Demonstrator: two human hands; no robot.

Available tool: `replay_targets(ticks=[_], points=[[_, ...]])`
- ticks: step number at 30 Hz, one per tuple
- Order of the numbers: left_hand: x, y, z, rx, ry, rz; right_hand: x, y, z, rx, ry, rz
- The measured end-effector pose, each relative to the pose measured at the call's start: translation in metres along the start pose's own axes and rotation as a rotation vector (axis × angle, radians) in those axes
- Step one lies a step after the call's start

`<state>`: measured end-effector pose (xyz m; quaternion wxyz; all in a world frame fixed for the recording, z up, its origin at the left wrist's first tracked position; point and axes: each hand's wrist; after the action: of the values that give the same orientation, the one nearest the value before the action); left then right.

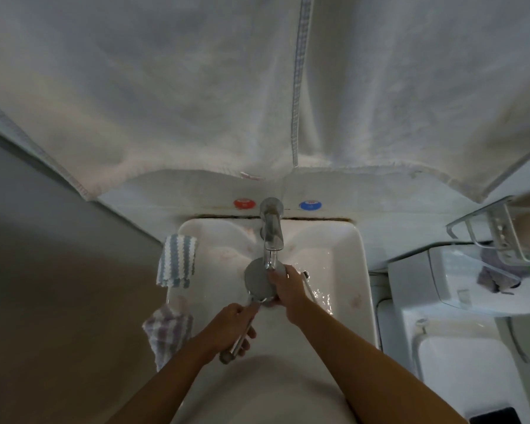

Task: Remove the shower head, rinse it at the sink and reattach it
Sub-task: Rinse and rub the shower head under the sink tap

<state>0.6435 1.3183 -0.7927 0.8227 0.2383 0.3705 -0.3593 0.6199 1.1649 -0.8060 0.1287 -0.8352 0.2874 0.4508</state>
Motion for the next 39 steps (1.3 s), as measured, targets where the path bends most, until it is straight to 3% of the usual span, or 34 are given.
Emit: replay_targets(ticks=[4,6,8,11,14,17,19,25,28,32,35,39], points=[[0.032,0.006,0.009,0.070,-0.132,0.257,0.008,-0.006,0.014,0.035,-0.001,-0.016],[0.047,0.002,0.020,0.060,-0.247,0.296,0.009,-0.011,0.018,0.034,-0.022,-0.024],[0.063,-0.005,0.028,0.217,-0.295,0.346,0.010,-0.019,0.021,0.050,-0.043,-0.017],[0.076,-0.015,0.035,0.391,-0.262,0.445,0.010,-0.026,0.021,0.005,-0.029,0.053],[0.079,-0.022,0.043,0.471,-0.217,0.524,0.014,-0.024,0.016,-0.222,0.061,0.235],[0.081,-0.025,0.047,0.413,-0.206,0.588,0.023,-0.022,0.012,-0.348,0.100,0.346],[0.083,-0.026,0.047,0.372,-0.219,0.594,0.026,-0.022,0.008,-0.394,0.097,0.374],[0.081,-0.024,0.048,0.701,-0.407,0.467,0.029,-0.025,0.002,-0.238,0.076,0.367],[0.088,-0.014,0.048,0.693,-0.342,0.408,0.025,-0.028,0.005,-0.258,0.104,0.310],[0.092,-0.006,0.056,0.517,-0.208,0.540,0.021,-0.033,0.014,-0.257,0.189,0.213],[0.086,-0.007,0.060,0.436,-0.120,0.559,0.021,-0.033,0.010,-0.297,0.233,0.270],[0.079,-0.016,0.055,0.499,-0.136,0.495,0.022,-0.033,0.002,-0.307,0.207,0.370]])
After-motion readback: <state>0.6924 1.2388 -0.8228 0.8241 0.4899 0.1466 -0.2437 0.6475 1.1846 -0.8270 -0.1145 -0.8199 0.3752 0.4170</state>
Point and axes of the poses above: each hand's wrist, its own x-axis towards the middle knuckle, its own y-axis out of the back of the hand, z = x × y, and after that the axes turned 6 degrees about -y, right-handed
